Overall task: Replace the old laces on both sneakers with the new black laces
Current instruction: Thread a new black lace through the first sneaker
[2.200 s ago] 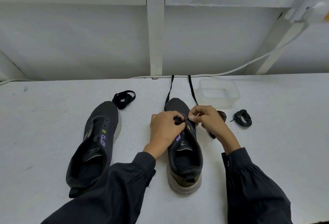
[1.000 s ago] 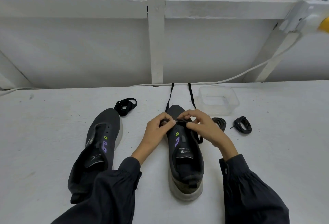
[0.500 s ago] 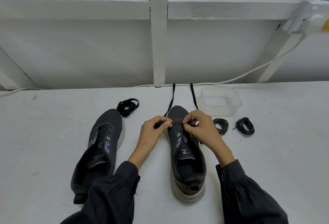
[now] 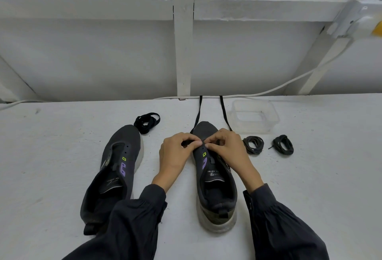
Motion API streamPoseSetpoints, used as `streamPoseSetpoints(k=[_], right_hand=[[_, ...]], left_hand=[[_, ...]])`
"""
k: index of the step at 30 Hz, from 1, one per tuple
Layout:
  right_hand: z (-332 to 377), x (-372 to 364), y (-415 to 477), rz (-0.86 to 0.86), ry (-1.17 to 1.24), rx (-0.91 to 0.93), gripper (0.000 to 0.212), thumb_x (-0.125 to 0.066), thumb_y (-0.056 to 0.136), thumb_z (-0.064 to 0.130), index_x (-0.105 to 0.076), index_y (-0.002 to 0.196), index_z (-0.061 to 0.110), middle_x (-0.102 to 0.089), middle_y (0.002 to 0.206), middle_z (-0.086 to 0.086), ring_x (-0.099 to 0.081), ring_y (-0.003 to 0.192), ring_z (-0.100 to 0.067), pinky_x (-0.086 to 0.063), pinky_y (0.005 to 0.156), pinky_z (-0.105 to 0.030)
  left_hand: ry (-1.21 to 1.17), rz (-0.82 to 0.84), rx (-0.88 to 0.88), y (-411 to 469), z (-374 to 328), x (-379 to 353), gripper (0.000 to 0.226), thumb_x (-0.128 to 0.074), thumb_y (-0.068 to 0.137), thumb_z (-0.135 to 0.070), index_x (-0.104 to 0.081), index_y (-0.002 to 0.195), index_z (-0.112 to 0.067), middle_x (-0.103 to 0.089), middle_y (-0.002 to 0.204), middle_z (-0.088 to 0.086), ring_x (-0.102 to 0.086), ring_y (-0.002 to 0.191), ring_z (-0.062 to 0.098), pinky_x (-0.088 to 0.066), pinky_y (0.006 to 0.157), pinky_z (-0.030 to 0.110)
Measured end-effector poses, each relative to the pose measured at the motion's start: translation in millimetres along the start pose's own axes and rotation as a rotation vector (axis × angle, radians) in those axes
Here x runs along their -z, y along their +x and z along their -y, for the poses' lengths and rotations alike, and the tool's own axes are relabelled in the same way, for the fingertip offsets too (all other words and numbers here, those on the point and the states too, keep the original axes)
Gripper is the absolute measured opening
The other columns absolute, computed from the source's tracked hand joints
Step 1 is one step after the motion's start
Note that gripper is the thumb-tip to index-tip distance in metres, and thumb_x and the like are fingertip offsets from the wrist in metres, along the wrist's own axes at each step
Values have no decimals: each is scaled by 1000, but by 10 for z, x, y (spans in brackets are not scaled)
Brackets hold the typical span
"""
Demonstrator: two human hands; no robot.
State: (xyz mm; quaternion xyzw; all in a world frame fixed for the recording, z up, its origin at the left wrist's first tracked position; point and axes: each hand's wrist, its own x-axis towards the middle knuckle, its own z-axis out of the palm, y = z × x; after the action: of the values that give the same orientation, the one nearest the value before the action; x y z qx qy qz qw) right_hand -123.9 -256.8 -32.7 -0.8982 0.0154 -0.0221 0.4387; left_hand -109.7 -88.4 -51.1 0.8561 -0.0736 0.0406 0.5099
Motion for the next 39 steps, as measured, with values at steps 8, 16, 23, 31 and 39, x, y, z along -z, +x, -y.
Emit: streamPoseSetpoints(k=[8,16,23,31,39], right_hand=[[-23,-37,3,-19,35,-43,12,-79,77,18,-75,75,29,-63,77,14,-53,68,1,-39,63,-22],[-31,-75,-17,-59,143,-51,25,-83,74,19,-70,66,39,-70,79,7,-56,66,-3,-50,69,-35],[-39,-79,-20,-69,197,-51,18,-84,73,18,-75,71,34,-68,77,6,-58,66,-8,-49,67,-34],[-30,-78,-13,-74,130,-36,12,-82,75,19,-78,76,29,-64,75,12,-52,63,-1,-44,65,-28],[102,-57,2,9,-346,28,11,-69,86,27,-78,93,29,-65,92,6,-59,88,-15,-34,65,-26]], left_hand=[[-26,79,-30,33,-7,67,8,-80,78,-19,-78,83,-26,-71,76,-20,-64,78,-5,-46,70,11],[205,157,-102,62,-68,145,16,-67,88,-17,-77,94,-27,-74,92,-12,-64,86,7,-52,78,29],[437,181,-131,110,-281,132,18,-59,91,-19,-76,97,-23,-72,95,-5,-64,89,15,-47,81,27],[382,274,-11,287,-292,180,12,-77,78,-26,-68,86,-28,-66,77,-13,-63,86,13,-47,72,29],[408,246,45,226,-198,149,6,-77,78,-36,-74,75,-32,-64,98,-14,-56,97,10,-45,79,33]])
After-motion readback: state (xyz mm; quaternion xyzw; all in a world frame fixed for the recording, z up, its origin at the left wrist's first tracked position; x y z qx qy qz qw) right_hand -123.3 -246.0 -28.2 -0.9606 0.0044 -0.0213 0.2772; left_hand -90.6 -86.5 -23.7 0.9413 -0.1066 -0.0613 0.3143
